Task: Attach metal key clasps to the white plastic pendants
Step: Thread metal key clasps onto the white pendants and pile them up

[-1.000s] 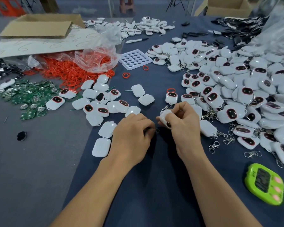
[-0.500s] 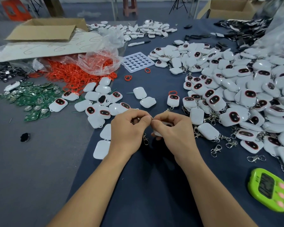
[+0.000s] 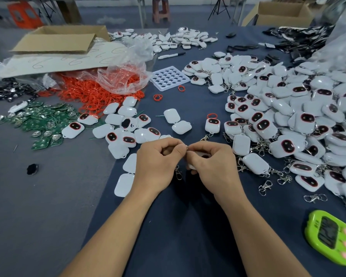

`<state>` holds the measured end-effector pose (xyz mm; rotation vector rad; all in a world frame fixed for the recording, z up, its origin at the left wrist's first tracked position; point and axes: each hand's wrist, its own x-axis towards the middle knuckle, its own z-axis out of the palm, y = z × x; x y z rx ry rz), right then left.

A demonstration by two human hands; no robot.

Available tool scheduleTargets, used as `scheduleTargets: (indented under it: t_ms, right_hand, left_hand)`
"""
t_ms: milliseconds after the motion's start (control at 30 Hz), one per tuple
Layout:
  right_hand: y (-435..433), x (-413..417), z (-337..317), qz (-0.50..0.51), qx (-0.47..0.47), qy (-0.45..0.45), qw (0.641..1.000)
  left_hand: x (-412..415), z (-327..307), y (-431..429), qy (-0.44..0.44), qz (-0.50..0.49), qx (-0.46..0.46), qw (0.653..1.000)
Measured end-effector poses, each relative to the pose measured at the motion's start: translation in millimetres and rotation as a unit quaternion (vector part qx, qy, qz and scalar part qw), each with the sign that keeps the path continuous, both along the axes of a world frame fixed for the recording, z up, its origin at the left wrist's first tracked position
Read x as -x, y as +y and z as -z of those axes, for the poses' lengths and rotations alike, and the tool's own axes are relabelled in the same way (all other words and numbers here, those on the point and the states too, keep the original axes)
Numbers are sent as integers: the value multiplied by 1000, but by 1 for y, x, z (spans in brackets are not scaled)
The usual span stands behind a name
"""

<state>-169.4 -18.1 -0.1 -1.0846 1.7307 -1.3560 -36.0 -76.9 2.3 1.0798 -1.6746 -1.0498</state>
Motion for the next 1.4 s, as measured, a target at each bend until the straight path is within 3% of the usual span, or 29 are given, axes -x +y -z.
scheduleTargets:
  t_ms: [600,900,1067,1400]
  right_hand:
    - [3,3,-2,-50,6,-9,999]
    - [4,2,-6,21,26,-80,996]
    - [3,4,-4,64,45,-70,994]
    - [6,6,-8,1,29,-49,998]
  left_hand:
    - [-2,1,3,-19,21,8,1000]
    - [-2,-1,6,-36,-6,22,999]
    - [-1,-2,11,-59,-28,38,997]
    - [-4,-1,11,-46,-21,38,998]
